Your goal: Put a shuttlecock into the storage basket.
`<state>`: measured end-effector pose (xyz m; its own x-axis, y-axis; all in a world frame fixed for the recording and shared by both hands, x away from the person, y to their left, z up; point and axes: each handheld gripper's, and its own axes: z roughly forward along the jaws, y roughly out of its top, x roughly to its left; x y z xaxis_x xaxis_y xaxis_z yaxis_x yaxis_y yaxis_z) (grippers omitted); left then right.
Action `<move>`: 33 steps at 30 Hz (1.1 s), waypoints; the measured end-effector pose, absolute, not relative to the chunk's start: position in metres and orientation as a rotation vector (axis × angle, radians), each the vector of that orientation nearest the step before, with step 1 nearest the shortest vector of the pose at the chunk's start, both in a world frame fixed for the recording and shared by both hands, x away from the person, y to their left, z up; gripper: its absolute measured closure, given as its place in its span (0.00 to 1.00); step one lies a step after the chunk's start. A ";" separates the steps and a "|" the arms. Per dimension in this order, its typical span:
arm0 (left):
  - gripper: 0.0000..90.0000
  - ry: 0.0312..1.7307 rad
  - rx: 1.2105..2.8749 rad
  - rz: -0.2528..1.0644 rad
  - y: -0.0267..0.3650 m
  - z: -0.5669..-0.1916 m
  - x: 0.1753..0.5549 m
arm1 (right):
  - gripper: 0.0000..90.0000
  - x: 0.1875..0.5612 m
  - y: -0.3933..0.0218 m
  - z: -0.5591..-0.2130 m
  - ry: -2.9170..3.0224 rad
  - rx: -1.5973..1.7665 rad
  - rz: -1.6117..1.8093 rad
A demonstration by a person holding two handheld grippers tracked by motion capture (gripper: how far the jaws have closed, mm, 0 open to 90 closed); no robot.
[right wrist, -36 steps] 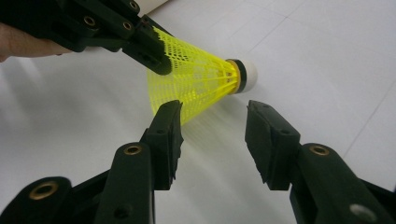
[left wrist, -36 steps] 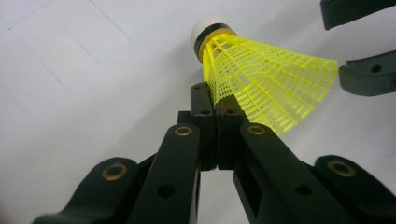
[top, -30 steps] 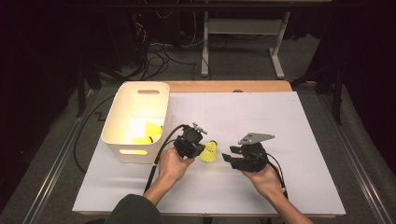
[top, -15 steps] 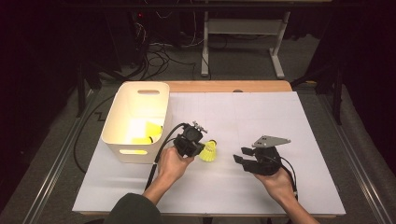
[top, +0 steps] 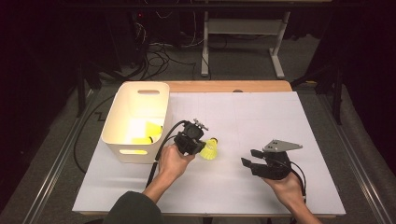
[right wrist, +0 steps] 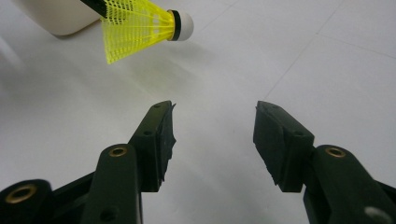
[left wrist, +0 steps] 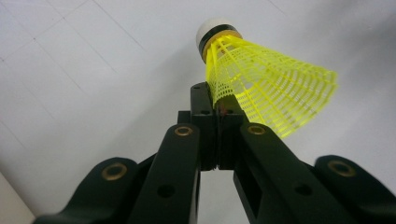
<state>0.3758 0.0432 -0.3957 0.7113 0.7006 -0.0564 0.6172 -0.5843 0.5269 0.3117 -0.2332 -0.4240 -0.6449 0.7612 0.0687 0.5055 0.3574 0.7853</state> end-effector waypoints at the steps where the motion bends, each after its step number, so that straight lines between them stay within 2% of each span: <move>1: 0.99 1.002 2.398 0.216 0.043 -0.395 0.376 | 0.54 0.311 -0.235 -0.424 2.311 1.127 1.172; 13: 0.99 1.010 2.397 0.216 0.043 -0.388 0.379 | 0.49 0.301 -0.257 -0.427 2.264 1.143 1.183; 33: 0.99 1.008 2.396 0.233 0.044 -0.373 0.382 | 0.46 0.290 -0.290 -0.439 2.182 1.207 1.185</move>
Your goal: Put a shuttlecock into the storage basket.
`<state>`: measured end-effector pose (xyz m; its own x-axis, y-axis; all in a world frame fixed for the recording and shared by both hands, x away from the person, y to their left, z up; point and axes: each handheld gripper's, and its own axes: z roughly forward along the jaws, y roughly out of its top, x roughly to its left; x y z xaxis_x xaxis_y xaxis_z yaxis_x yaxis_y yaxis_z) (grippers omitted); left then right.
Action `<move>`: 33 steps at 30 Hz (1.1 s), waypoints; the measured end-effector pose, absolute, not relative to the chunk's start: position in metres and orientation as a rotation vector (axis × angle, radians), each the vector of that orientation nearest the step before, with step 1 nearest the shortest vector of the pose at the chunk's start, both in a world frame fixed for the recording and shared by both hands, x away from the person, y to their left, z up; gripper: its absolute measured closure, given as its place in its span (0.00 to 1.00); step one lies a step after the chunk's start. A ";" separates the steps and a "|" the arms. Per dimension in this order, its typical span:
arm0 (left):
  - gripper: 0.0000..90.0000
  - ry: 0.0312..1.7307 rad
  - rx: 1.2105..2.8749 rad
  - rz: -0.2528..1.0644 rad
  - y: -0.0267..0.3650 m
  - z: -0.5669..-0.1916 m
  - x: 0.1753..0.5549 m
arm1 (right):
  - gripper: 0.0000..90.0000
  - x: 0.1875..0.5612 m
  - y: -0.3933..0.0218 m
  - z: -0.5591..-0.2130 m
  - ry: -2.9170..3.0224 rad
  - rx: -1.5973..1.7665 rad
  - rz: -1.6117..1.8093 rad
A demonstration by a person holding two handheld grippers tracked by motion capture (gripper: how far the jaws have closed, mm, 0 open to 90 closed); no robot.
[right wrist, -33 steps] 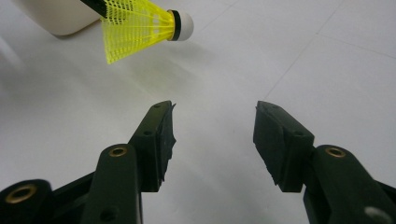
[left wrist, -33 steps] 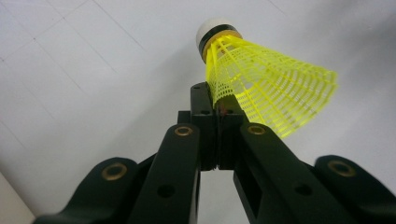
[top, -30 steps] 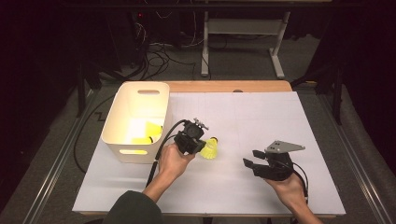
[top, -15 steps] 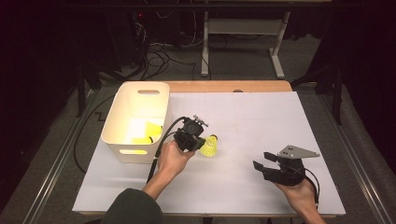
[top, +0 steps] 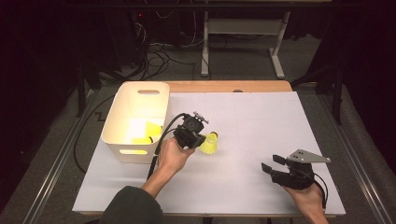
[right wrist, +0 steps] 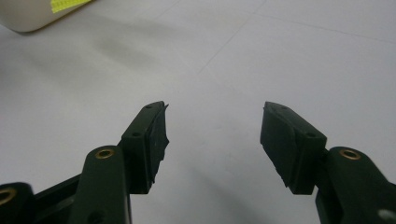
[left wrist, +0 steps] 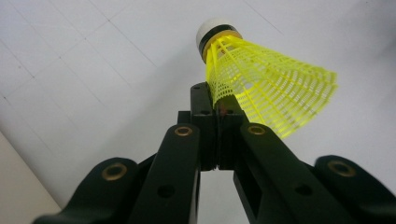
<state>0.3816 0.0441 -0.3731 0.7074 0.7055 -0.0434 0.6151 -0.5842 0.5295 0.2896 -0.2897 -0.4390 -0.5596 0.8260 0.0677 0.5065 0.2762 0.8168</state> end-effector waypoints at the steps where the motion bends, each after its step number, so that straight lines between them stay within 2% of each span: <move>1: 0.99 1.008 2.396 0.232 0.044 -0.373 0.382 | 0.46 0.289 -0.291 -0.440 2.177 1.212 1.187; 33: 0.99 1.026 2.373 0.228 0.050 -0.343 0.393 | 0.42 0.280 -0.315 -0.457 2.103 1.280 1.188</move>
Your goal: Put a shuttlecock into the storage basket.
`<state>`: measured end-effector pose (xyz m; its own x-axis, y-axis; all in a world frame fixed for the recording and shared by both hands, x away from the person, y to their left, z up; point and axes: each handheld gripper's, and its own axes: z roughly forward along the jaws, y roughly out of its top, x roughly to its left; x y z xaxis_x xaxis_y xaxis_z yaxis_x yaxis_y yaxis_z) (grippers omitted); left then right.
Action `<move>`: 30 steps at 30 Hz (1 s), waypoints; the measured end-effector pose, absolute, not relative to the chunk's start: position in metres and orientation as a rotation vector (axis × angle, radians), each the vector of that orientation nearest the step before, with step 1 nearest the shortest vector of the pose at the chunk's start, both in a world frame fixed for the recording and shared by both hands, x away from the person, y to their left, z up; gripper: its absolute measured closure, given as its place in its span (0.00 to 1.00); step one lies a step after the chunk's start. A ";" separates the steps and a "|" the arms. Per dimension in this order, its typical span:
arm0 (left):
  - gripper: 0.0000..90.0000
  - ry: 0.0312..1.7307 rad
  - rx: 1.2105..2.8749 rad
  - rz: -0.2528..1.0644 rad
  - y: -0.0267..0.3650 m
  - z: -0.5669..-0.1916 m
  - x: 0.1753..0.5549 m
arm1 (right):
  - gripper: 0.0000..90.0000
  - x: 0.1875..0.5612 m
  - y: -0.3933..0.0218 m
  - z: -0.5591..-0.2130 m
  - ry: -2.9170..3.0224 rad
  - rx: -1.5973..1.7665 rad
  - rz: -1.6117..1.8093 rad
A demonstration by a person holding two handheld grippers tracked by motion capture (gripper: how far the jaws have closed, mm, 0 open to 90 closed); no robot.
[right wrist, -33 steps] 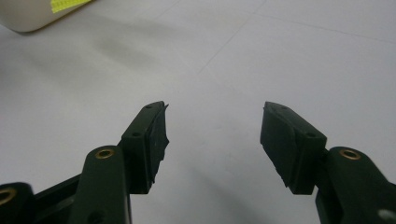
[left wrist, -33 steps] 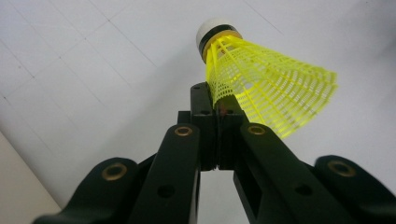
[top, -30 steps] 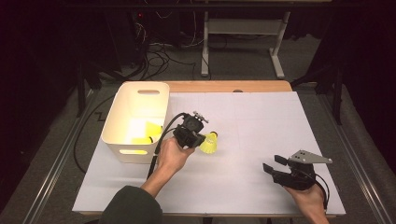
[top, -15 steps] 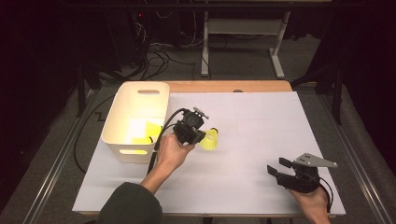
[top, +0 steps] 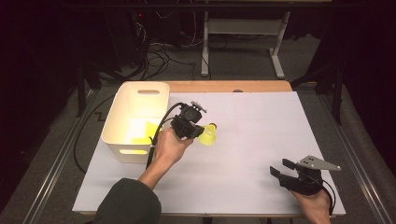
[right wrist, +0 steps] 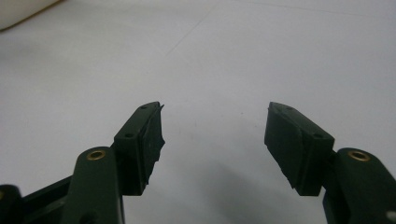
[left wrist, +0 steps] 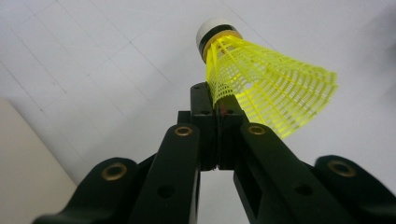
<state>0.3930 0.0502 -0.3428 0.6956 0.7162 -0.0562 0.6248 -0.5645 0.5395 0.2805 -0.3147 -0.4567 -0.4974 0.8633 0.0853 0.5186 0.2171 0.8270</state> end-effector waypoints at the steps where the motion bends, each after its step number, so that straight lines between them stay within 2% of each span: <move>1: 0.99 1.026 2.375 0.229 0.050 -0.342 0.394 | 0.42 0.280 -0.315 -0.457 2.102 1.283 1.188; 30: 0.99 1.056 2.348 0.230 0.068 -0.325 0.411 | 0.41 0.280 -0.316 -0.460 2.100 1.285 1.188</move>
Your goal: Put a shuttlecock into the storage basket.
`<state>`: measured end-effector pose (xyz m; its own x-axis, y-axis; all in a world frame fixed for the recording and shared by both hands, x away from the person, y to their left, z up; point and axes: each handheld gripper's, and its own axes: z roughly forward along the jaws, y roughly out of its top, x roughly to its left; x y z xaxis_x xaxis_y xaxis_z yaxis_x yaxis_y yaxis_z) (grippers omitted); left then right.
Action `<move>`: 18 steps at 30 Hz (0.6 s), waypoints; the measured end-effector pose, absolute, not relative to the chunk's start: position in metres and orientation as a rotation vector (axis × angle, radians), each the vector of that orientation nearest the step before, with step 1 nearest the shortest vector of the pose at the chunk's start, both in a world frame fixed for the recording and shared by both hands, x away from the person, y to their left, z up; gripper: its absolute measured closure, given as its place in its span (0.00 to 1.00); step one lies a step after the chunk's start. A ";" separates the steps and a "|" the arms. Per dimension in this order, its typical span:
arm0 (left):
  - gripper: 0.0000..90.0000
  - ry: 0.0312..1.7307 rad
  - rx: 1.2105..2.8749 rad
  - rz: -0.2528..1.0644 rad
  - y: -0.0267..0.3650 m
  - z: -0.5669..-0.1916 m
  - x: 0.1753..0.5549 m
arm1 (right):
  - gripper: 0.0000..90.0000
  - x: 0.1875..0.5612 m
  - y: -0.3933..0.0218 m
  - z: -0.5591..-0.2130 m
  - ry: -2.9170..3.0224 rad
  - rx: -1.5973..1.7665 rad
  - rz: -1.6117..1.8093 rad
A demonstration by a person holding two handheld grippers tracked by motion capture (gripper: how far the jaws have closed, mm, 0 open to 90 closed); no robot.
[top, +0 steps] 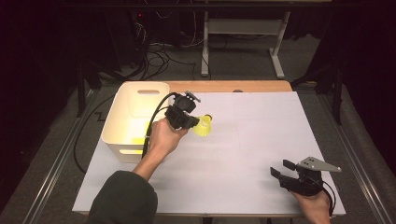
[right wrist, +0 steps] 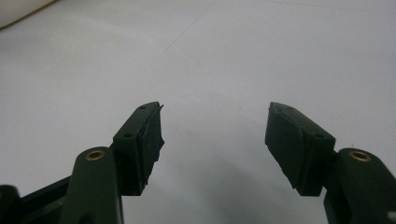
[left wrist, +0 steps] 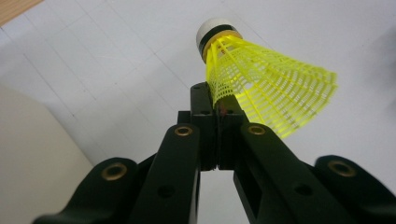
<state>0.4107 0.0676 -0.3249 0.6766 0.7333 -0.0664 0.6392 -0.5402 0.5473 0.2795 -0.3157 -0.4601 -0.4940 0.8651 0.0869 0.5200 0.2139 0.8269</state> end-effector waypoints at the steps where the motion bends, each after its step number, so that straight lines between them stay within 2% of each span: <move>1: 0.99 1.059 2.344 0.229 0.069 -0.324 0.411 | 0.41 0.279 -0.316 -0.460 2.099 1.285 1.187; 18: 0.99 1.093 2.313 0.244 0.088 -0.307 0.413 | 0.41 0.279 -0.314 -0.460 2.107 1.276 1.169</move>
